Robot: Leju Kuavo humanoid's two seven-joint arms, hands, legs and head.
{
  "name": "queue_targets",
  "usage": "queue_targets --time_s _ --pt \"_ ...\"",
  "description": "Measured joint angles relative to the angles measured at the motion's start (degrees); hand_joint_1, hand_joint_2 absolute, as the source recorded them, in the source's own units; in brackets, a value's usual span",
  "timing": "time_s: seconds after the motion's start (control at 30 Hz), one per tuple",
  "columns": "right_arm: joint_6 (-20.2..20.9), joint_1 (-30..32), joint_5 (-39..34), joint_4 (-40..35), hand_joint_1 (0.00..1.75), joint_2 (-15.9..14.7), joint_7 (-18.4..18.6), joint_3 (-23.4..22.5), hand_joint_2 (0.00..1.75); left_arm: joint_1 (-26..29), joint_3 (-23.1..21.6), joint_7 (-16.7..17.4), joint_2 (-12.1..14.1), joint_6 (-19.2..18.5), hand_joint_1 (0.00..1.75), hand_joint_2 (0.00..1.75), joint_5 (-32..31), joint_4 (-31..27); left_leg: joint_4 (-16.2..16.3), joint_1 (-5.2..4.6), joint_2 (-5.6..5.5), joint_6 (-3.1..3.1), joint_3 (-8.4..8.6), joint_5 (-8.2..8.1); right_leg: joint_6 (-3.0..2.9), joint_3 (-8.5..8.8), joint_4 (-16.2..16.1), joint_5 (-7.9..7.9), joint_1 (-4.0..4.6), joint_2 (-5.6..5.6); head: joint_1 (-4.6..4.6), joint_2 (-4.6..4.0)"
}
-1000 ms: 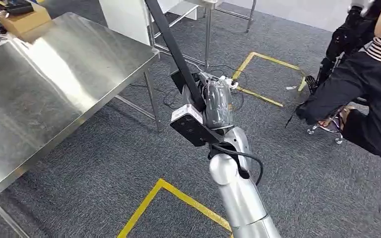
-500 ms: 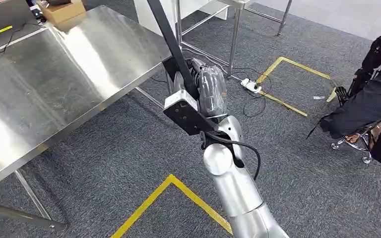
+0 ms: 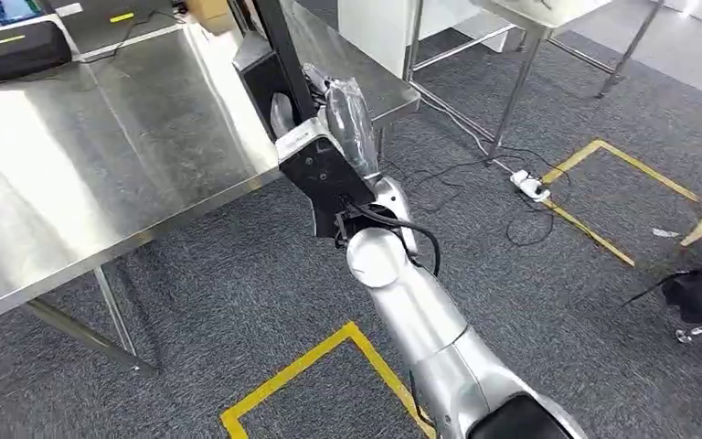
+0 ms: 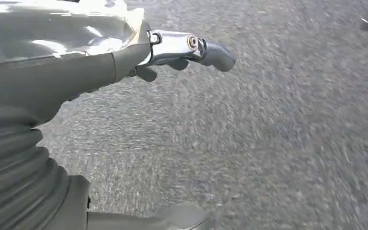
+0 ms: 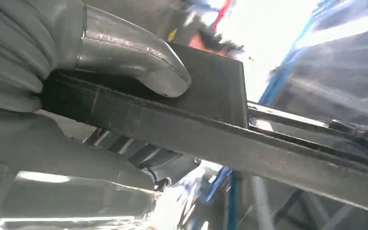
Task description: Take the parts from the cabinet and place them on the table.
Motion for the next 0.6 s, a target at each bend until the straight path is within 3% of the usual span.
queue_targets --time_s 0.03,0.07,0.13,0.17,0.2,0.23,0.27,0.3,0.37,0.4,0.43,0.47,0.5,0.53,0.57,0.6 --pt "-0.92 -1.83 -3.06 1.51 1.75 -0.15 -0.55 1.73 1.75 0.03 0.07 0.33 -0.04 0.00 0.00 1.75 -0.87 -0.50 0.36 -0.15 -0.70 -0.48 -0.51 -0.08 0.08 1.14 -3.12 0.51 -0.58 3.71 0.13 0.00" --pt "-1.53 -3.28 -5.03 2.59 1.75 -0.11 -0.94 3.24 1.75 0.04 0.09 0.55 -0.04 0.00 0.00 1.75 -1.46 -0.85 0.56 -0.11 -1.40 -0.93 -0.96 -0.05 -0.65 1.39 -3.28 0.61 -0.37 2.87 -0.05 0.00" --pt "-1.85 -5.00 -6.04 4.06 1.75 0.04 -1.05 5.31 1.75 0.44 0.17 0.72 -0.11 0.00 0.00 1.75 -1.77 -1.44 0.18 0.41 -2.39 -1.76 -1.38 0.42 -1.55 1.31 -3.18 0.76 0.33 1.79 0.04 0.00" --pt "-2.01 -5.66 -6.44 4.67 1.75 0.07 -1.20 6.16 1.75 0.71 0.24 0.76 -0.13 0.02 0.00 1.75 -1.94 -1.70 0.09 0.42 -3.15 -2.08 -1.66 0.53 -1.88 1.41 -3.41 0.93 0.07 1.03 0.04 0.00" --pt "-2.18 -6.35 -7.27 5.11 1.75 0.13 -1.29 6.79 1.75 0.84 0.28 0.92 -0.06 0.07 0.00 1.75 -2.42 -2.05 0.38 0.59 -2.68 -2.09 -1.80 0.34 -2.19 1.52 -3.57 1.11 -0.45 0.26 0.07 0.00" --pt "-2.69 -7.42 -8.93 5.85 1.75 0.11 -1.46 7.87 1.75 0.86 0.31 1.25 -0.31 0.15 0.00 1.75 -3.21 -2.25 2.35 -0.07 1.72 -2.42 -2.68 -1.00 -2.50 1.62 -3.61 0.98 -0.29 -0.54 -0.75 0.00" --pt "-3.18 -8.56 -10.93 6.72 1.75 0.04 -1.68 8.84 1.75 0.85 0.31 1.85 -0.28 0.13 0.00 1.75 -4.16 -2.56 5.91 -0.02 3.95 -2.67 -4.50 -2.99 -3.01 1.64 -3.60 0.88 -0.03 -1.30 -1.03 0.00" --pt "-3.61 -9.57 -12.59 7.47 1.75 0.04 -1.92 9.68 1.75 0.85 0.31 2.19 -0.28 0.15 0.00 1.75 -5.01 -2.78 10.41 0.13 5.21 -2.85 -6.77 -5.02 -3.15 1.66 -3.59 0.78 0.17 -2.10 -1.01 0.00" --pt "-4.37 -11.01 -16.50 9.43 1.75 0.02 -2.68 12.03 1.75 0.90 0.31 2.95 -0.28 0.15 0.00 1.75 -6.68 -3.41 17.26 0.29 5.85 -3.08 -10.38 -7.15 -3.41 1.68 -3.57 0.59 0.46 -3.81 -1.07 0.00" --pt "-4.52 -11.59 -18.05 10.37 1.75 0.02 -3.03 13.21 1.75 1.03 0.31 3.30 -0.26 0.15 0.00 1.75 -7.29 -3.69 17.05 0.39 5.96 -3.07 -10.38 -6.34 -3.47 1.76 -3.57 0.51 0.52 -4.63 -1.03 0.00" --pt "-4.67 -12.24 -19.27 11.17 1.75 0.02 -3.32 14.25 1.75 1.15 0.31 3.50 -0.26 0.15 0.00 1.75 -7.76 -4.02 14.41 0.39 6.13 -2.96 -9.03 -4.61 -3.57 1.84 -3.56 0.41 0.61 -5.41 -1.07 0.00" --pt "-4.94 -12.84 -20.12 11.82 1.75 0.04 -3.52 15.17 1.75 1.22 0.31 3.69 -0.28 0.15 0.00 1.75 -7.91 -4.33 9.65 0.37 6.64 -2.74 -6.42 -2.25 -3.64 2.00 -3.56 0.30 0.65 -6.14 -1.07 0.00" --pt "-5.24 -13.48 -20.75 12.21 1.75 0.04 -3.74 15.95 1.75 1.22 0.33 3.89 -0.26 0.15 0.00 1.75 -8.17 -4.61 4.56 0.31 7.90 -2.51 -3.51 -0.21 -3.44 2.18 -3.56 0.09 0.68 -6.75 -1.05 0.00" --pt "-5.75 -14.31 -21.30 12.67 1.75 0.04 -3.91 16.76 1.75 1.18 0.33 4.13 -0.28 0.15 0.00 1.75 -8.48 -4.85 1.04 -0.13 10.87 -2.28 -1.68 -0.15 -3.33 2.35 -3.58 -0.02 1.01 -7.26 -1.14 0.00" --pt "-6.47 -15.31 -21.78 13.33 1.75 -0.07 -4.02 17.72 1.75 1.07 0.33 4.37 -0.26 0.15 0.00 1.75 -8.74 -5.07 0.93 -0.55 10.26 -1.80 -1.62 -0.12 -2.92 2.29 -3.59 -0.27 1.60 -7.73 -0.98 0.00" --pt "-7.12 -15.87 -21.91 13.85 1.75 -0.04 -4.02 18.66 1.75 1.09 0.33 4.50 -0.35 0.15 0.00 1.75 -8.94 -5.29 1.08 -0.62 9.66 -1.52 -1.78 -0.20 -2.68 2.38 -3.68 -0.37 1.52 -8.17 -0.94 0.00"
